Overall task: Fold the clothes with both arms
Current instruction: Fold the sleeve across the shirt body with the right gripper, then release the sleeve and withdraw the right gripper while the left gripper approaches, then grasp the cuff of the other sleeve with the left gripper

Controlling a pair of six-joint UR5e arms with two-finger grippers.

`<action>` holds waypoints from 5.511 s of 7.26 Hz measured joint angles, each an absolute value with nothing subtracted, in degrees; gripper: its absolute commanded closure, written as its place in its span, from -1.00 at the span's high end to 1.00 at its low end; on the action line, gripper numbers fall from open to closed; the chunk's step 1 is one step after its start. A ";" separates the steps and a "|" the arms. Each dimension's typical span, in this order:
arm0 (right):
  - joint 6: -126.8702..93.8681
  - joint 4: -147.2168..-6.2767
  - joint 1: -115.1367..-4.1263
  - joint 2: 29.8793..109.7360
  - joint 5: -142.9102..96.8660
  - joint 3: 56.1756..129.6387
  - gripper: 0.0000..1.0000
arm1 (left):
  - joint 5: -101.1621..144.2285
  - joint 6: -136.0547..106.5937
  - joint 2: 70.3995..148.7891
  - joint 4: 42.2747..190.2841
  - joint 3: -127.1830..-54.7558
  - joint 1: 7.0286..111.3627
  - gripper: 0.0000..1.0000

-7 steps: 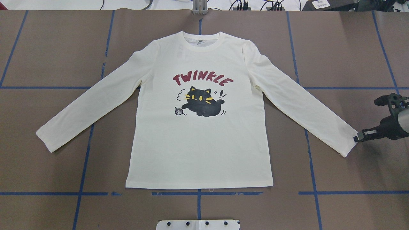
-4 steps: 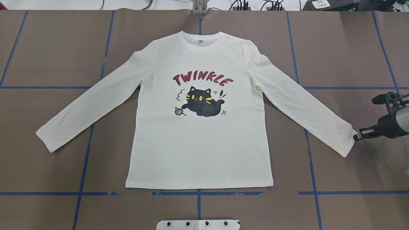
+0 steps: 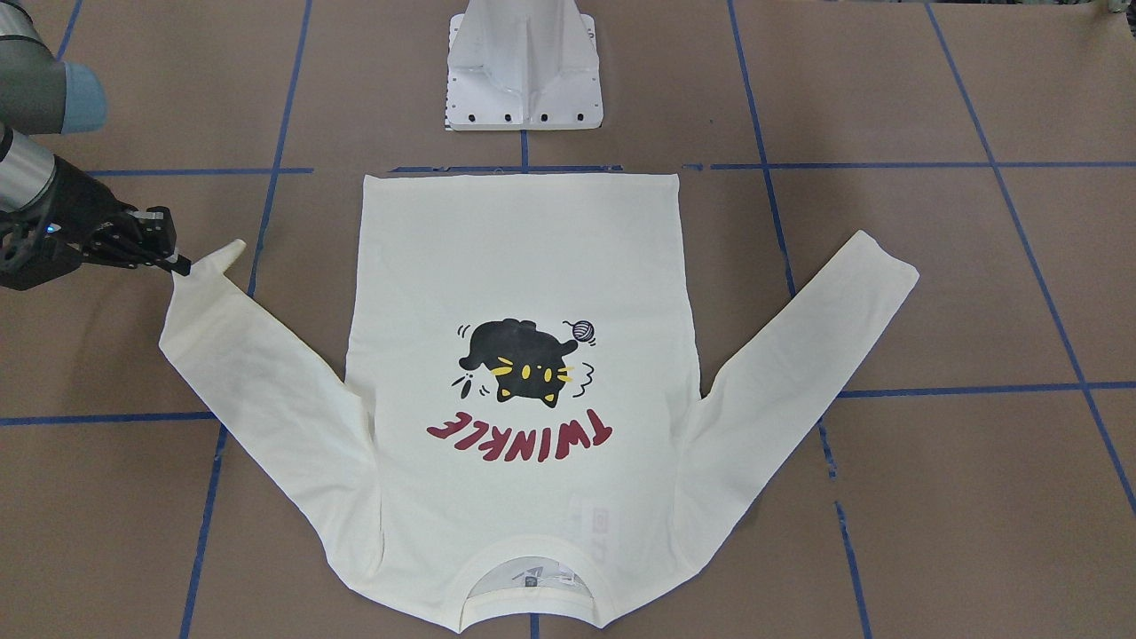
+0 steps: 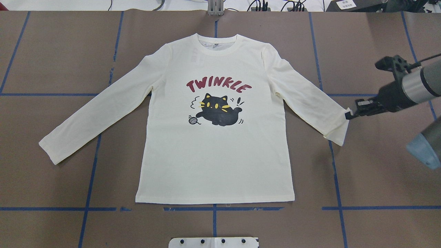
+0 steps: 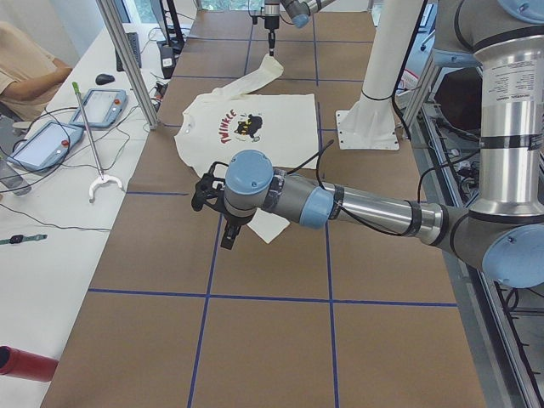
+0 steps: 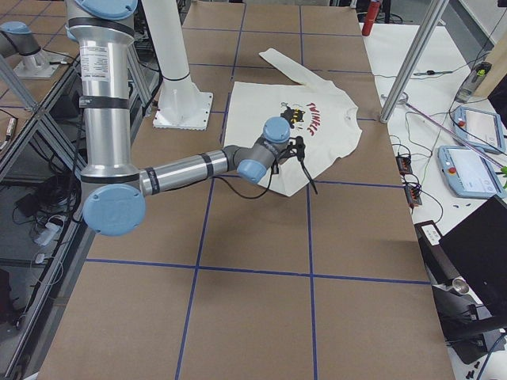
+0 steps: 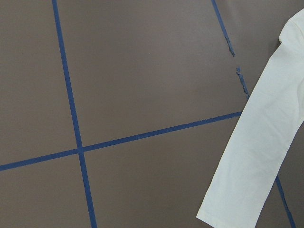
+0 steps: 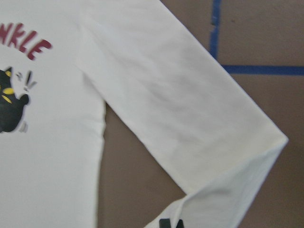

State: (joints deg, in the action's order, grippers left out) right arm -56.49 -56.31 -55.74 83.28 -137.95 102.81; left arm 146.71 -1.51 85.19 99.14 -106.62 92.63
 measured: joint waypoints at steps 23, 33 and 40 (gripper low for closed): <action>-51.56 -66.97 -55.96 71.84 -127.26 98.15 0.99 | 135.68 -39.39 85.72 133.17 -90.18 65.29 0.72; -51.30 -66.94 -56.00 71.59 -127.54 98.10 0.99 | 130.23 -48.90 86.32 133.52 -89.29 53.19 0.11; -51.17 -66.97 -56.09 71.22 -127.54 97.66 0.99 | 131.24 -48.70 88.98 133.35 -89.14 52.87 -1.00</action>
